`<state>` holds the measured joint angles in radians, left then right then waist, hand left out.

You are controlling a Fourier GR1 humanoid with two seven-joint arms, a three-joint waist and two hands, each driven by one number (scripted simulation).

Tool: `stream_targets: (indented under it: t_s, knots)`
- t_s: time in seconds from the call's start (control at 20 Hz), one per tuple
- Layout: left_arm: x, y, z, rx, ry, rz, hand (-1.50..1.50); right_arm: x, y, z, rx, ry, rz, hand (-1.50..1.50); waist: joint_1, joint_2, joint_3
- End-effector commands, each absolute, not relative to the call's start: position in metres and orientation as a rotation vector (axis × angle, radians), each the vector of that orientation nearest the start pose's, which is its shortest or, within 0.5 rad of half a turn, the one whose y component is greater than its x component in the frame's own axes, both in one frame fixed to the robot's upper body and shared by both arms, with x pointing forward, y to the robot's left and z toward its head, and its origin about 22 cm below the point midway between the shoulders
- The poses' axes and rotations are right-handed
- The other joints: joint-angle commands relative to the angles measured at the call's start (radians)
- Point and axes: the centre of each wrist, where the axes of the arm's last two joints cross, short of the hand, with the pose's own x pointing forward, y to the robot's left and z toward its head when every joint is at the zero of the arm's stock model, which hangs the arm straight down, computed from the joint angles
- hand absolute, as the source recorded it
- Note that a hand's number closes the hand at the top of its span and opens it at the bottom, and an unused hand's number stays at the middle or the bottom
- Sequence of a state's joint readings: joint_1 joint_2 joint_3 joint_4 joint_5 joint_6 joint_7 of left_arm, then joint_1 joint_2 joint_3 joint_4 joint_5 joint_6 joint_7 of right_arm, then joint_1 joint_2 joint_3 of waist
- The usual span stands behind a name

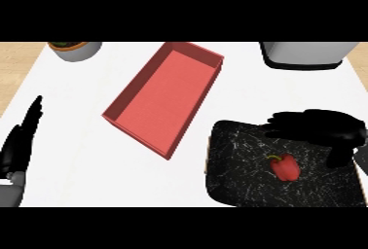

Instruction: Pick the bell pepper from the tray and place it in the cardboard box

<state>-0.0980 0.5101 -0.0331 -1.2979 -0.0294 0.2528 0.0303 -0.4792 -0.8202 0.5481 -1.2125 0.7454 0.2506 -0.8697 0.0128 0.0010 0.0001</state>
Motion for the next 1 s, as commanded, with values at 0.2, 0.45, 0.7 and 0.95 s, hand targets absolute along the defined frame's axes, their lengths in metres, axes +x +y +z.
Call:
stream_targets:
  t_s: [0.2, 0.45, 0.7, 0.95]
  knots:
    - [0.251, 0.371, 0.008, 0.637, -1.358, -0.211, 0.0, 0.335, -0.303, 0.06, -0.121, -1.389, 2.239, -1.5, -0.006, -0.001, 0.0]
    - [0.262, 0.35, 0.022, 0.635, -1.366, -0.217, 0.0, 0.334, -0.319, 0.044, -0.119, -1.396, 2.197, -1.5, -0.004, 0.0, 0.0]
    - [0.251, 0.364, 0.015, 0.661, -1.359, -0.215, 0.0, 0.31, -0.31, 0.044, -0.033, -1.409, 2.219, -1.5, -0.01, -0.002, 0.0]
    - [0.25, 0.351, 0.014, 0.655, -1.369, -0.202, 0.0, 0.313, -0.294, 0.033, 0.062, -1.417, 2.226, -1.5, -0.007, -0.001, 0.0]
